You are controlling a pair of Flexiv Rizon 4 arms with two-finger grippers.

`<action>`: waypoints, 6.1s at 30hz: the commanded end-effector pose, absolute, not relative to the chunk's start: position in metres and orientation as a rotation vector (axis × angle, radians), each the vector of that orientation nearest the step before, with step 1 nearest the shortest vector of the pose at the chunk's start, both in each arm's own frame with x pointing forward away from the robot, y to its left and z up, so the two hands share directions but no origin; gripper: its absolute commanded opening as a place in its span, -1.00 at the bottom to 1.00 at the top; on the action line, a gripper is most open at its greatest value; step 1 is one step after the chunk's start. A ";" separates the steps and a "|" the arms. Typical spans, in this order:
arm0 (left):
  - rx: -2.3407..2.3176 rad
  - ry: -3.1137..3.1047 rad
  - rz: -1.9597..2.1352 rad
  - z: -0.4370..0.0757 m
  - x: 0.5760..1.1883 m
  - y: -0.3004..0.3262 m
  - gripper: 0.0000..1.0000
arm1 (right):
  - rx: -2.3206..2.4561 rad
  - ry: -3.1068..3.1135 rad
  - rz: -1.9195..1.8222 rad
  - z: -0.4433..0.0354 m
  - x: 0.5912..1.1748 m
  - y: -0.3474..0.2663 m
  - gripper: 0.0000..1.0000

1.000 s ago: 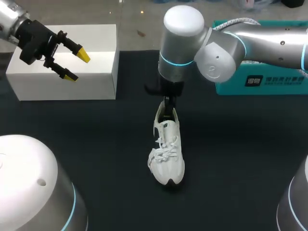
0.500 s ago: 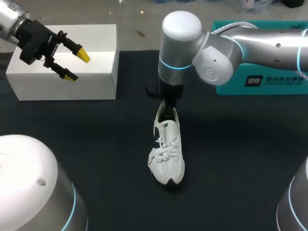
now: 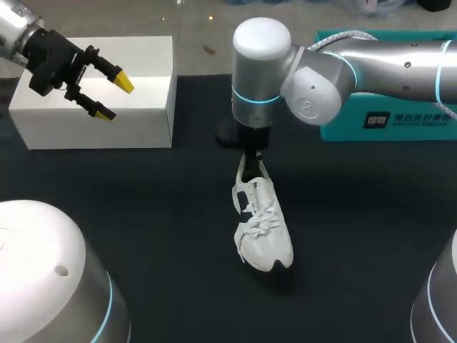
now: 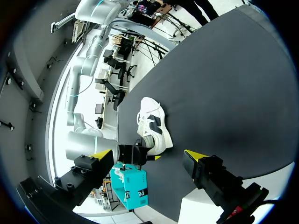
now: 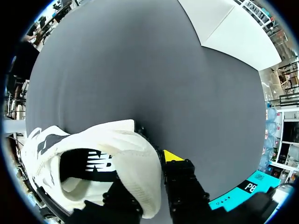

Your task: Take the shoe out of the shoebox, open the shoe tongue, remove and reinsert the insole, then place the shoe into the shoebox

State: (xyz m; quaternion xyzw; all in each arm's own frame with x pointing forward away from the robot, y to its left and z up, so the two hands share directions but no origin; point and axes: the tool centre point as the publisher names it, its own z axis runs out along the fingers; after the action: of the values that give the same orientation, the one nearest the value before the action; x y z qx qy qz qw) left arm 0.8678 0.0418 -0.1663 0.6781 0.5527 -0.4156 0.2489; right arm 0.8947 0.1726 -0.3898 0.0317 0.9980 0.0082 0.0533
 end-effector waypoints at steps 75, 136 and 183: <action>1.852 1.507 -1.132 -0.166 0.869 0.042 1.00 | -0.121 2.883 0.053 -0.103 1.099 -0.041 -1.00; 1.852 1.507 -1.132 -0.166 0.869 0.042 1.00 | 0.309 2.941 -0.279 -0.153 1.220 -0.292 -1.00; 1.852 1.507 -1.132 -0.166 0.869 0.042 1.00 | 2.516 1.758 0.259 -0.153 1.227 -0.310 -1.00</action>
State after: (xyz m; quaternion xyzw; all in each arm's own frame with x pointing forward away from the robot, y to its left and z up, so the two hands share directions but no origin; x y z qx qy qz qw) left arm 0.8678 0.0417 -0.1663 0.6782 0.5527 -0.4156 0.2489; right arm 1.2182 -0.3051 -0.1550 0.7123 0.6986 0.0303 0.0613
